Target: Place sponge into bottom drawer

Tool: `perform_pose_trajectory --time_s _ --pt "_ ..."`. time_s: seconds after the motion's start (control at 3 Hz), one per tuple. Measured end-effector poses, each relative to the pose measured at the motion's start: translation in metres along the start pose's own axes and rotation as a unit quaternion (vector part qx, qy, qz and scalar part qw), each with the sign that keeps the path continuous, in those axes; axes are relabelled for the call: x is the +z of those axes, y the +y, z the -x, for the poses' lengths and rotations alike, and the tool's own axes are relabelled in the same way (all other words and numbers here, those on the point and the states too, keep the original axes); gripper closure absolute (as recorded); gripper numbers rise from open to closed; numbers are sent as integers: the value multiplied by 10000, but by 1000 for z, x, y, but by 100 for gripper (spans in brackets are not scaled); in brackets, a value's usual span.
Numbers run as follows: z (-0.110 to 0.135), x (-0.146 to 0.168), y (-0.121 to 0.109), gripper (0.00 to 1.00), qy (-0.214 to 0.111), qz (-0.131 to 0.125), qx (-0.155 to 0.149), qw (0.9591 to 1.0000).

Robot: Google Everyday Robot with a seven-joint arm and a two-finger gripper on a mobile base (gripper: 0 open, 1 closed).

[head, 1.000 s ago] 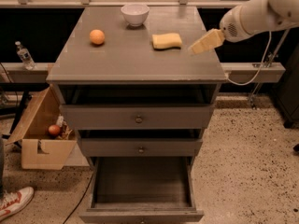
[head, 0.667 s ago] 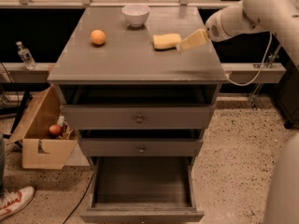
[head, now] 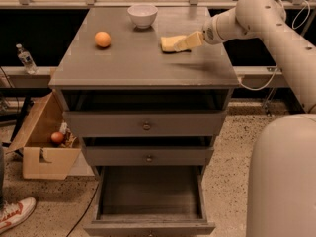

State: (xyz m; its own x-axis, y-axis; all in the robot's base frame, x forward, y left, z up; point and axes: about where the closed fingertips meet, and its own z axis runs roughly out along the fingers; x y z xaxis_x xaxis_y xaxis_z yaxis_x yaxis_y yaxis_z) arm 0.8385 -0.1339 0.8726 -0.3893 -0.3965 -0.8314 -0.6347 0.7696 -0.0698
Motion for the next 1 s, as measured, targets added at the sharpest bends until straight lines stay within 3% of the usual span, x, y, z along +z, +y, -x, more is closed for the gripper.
perform_pose_trajectory --time_s 0.67,1.0 --pt "0 41 12 0 -37 151 255 9996" --pt "0 54 23 16 -75 250 292 9992"
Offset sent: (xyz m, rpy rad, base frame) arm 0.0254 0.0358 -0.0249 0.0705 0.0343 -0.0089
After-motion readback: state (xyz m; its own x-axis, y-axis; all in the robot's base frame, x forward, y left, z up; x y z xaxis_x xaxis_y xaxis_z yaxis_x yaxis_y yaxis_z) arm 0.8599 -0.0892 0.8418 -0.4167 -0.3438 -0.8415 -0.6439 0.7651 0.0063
